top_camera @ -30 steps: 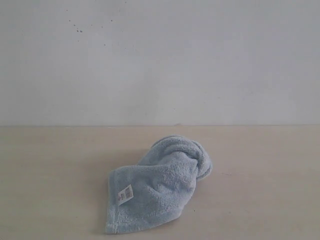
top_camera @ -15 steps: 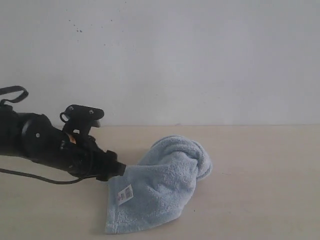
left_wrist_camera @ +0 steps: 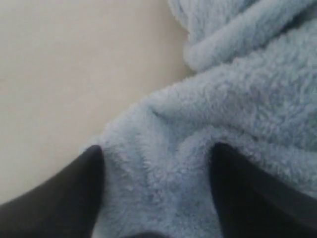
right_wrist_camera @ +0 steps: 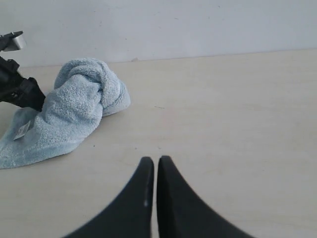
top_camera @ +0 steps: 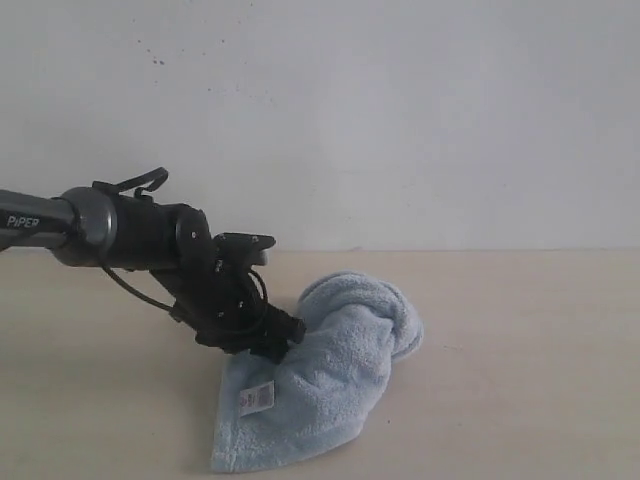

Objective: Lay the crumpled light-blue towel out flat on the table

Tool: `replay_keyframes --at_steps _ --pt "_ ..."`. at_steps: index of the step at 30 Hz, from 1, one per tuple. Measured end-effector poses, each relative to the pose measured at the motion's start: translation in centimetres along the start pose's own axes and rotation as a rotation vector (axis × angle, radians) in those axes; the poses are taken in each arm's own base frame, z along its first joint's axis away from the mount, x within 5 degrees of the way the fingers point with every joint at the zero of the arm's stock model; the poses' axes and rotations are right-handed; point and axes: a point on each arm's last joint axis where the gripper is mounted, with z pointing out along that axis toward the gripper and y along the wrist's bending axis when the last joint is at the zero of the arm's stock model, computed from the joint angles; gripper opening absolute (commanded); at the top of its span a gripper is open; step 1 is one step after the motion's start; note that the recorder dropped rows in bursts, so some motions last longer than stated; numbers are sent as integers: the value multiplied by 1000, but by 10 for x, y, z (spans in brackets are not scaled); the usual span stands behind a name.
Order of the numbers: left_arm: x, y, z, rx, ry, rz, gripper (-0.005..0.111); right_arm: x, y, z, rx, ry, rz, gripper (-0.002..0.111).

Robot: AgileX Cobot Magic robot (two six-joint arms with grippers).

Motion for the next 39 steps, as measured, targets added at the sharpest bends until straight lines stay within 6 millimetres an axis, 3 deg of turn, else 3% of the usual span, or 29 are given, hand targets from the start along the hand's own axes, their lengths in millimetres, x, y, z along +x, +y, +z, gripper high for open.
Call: replay_keyframes --at_steps 1,5,8,11,17,22,24,27,31,39 --pt "2 0 1 4 20 1 5 0 0 0 0 0 0 3" --pt "7 -2 -3 18 88 8 4 0 0 0 0 0 0 3" --pt "3 -5 -19 26 83 13 4 0 0 0 0 0 0 3" --pt "-3 -11 -47 37 68 24 4 0 0 0 0 0 0 3" --pt "-3 -25 -128 62 13 54 4 0 0 0 0 0 0 3" --pt "22 -34 -196 68 -66 72 4 0 0 0 0 0 0 3" --pt "37 -35 -213 66 -80 91 4 0 0 0 0 0 0 3" --pt "62 -35 -221 64 -60 154 4 0 0 0 0 0 0 3" --pt "86 -32 -215 51 -66 172 4 0 0 0 0 0 0 3" --pt "99 -29 -204 52 -115 138 4 -1 0 0 -3 -15 0 3"
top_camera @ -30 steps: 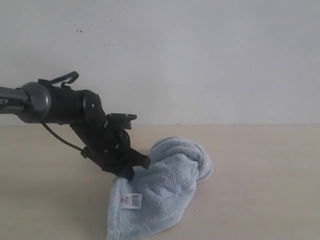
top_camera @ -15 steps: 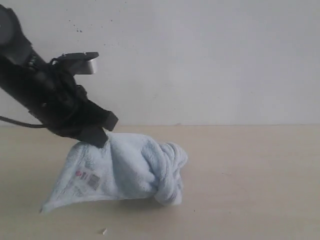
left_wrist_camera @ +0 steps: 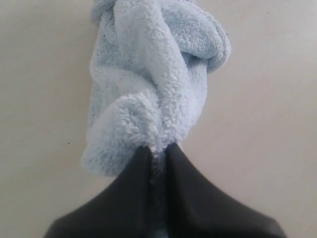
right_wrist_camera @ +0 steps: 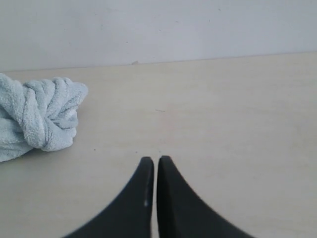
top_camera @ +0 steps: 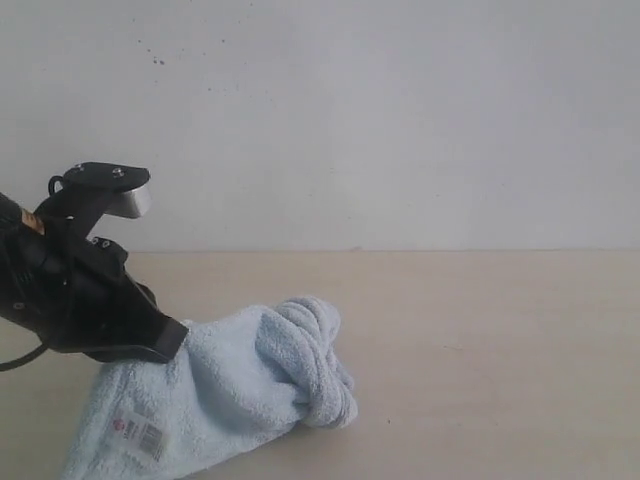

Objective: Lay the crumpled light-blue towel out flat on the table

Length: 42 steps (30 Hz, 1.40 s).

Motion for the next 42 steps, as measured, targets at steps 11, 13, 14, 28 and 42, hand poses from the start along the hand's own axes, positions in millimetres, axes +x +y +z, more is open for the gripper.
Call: replay_keyframes --at_steps 11,13,14,28,42 --pt "-8 -2 0 28 -98 -48 4 -26 5 -4 -125 -274 488 3" --pt "-9 -4 0 45 -105 -51 4 -29 4 -5 -177 -291 789 3" --pt "-9 -4 0 52 -107 -52 4 -30 4 -5 -209 -282 987 3" --pt "-10 -6 0 72 -117 -39 4 -170 44 -93 -739 -875 415 3" --pt "-12 -5 1 61 -143 -11 4 -95 63 87 -358 -28 -628 3"
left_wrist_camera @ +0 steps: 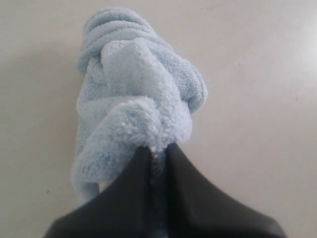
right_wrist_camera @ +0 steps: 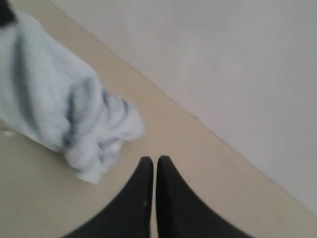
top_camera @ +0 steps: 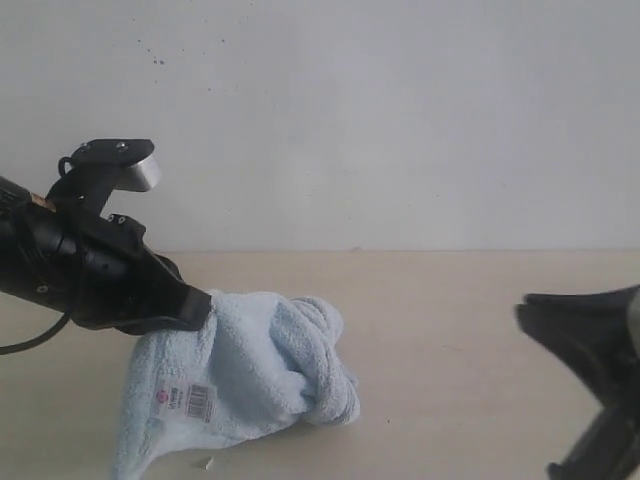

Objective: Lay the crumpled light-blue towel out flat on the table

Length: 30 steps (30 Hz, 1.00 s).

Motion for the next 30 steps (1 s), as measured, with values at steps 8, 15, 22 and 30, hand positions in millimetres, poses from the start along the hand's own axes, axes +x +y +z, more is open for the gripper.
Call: replay_keyframes --at_steps 8,15,22,30 --pt "5 -2 1 22 51 19 4 -28 12 42 -284 -265 251 3" --pt "5 -2 1 24 51 18 4 25 -13 58 -41 320 -230 3" --pt "3 -1 1 16 30 16 4 46 -67 58 279 820 -140 3" --pt "3 -1 1 16 30 16 4 9 -33 99 -132 852 254 3"
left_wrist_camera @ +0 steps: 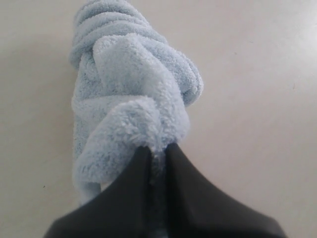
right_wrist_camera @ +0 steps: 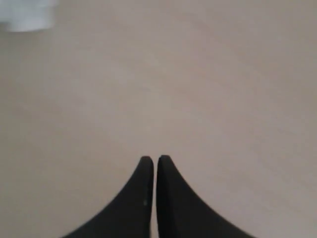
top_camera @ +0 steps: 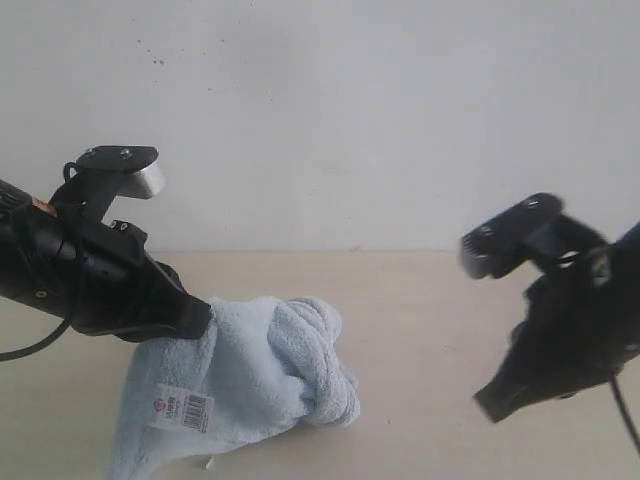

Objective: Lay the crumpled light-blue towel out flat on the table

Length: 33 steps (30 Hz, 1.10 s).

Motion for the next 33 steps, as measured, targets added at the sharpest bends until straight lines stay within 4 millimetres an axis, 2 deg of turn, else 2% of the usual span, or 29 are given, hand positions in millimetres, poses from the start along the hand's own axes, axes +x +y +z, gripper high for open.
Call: replay_keyframes --at_steps 2,4,9,11,14,22,29,33 --pt "0 0 0 -1 -2 0 4 -7 22 4 -149 -12 -79 3" --pt "0 0 0 -1 -2 0 4 -12 38 11 -227 -8 -135 11" --pt "0 0 0 -1 -2 0 4 -12 59 39 -283 61 -194 53" --pt "0 0 0 -1 -2 0 4 -14 65 48 -280 56 -207 62" --pt "0 0 0 -1 -2 0 4 -19 70 60 -259 11 -210 62" --pt "-1 1 0 -8 -16 0 4 -39 64 89 -133 -188 -159 62" --pt "-2 1 0 -9 -18 1 4 -38 66 130 -128 -138 -129 62" --pt "-2 1 0 -9 -18 9 4 -45 67 135 -141 -126 -129 62"
